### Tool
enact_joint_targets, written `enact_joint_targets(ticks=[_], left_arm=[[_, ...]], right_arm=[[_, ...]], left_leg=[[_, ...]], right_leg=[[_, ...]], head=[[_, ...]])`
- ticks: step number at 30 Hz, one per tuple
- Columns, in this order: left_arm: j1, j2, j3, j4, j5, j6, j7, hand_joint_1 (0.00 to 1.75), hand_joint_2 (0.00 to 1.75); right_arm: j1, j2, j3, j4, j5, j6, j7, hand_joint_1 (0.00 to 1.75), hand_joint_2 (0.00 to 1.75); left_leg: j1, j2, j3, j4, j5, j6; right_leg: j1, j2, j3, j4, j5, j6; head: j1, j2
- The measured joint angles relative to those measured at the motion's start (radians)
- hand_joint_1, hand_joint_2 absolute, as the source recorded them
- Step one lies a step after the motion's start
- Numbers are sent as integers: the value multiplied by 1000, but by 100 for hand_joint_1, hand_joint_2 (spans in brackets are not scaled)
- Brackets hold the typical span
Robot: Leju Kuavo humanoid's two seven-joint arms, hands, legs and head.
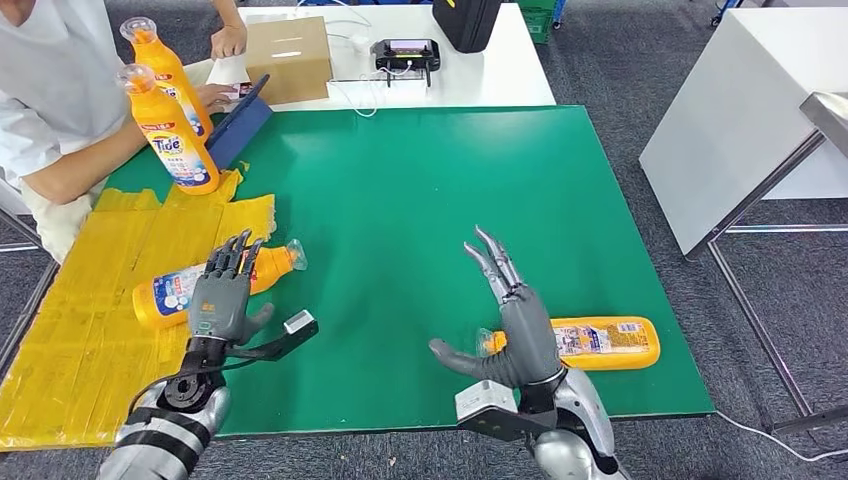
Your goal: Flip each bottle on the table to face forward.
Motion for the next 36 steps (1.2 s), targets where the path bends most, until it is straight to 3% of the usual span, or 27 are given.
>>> enact_joint_targets(ticks=[4,6,10,14,17,25,36], left_arm=[[126,-71,112,-255,288,4,-311,0,175],[181,-92,143,-359,473,-22,-396,0,175],[277,-92,142,-502,712,-144,-433,0,175],[352,-94,121,-597,942,-324,-477,0,175],[388,-96,105,-637,1001,-390,-482,0,175],[420,-107,79,-663,1024,-429,-482,0,175],[418,-112,45,-664,1054,-438,-486,0,175]], right_arm=[[40,-49,-6,4,115,5,64,0,175],[56,-83,-15,7,170,25,107,0,175],[84,-141,-48,22,227,51,157,0,175],[102,-174,-90,44,310,50,220,0,175],[114,-195,-115,61,371,49,273,0,175],[123,-257,-199,129,407,68,329,0,175],[101,-283,-314,283,395,95,347,0,175]], left_leg=[[-1,0,-1,0,-2,1],[-1,0,-1,0,-3,1],[-1,0,-1,0,-3,2],[-1,0,-1,0,-3,2],[-1,0,-1,0,-3,2],[-2,-1,-1,0,-3,2],[-2,-1,0,0,-3,2]], right_leg=[[-1,0,0,0,-1,2],[-1,1,0,0,-2,3],[-1,0,0,-1,-2,3],[-1,1,0,-1,-2,3],[-1,0,0,-1,-2,3],[-1,0,1,-1,-2,3],[-2,0,1,-1,-2,3]], head=[[0,0],[0,0],[0,0],[0,0],[0,0],[0,0],[0,0]])
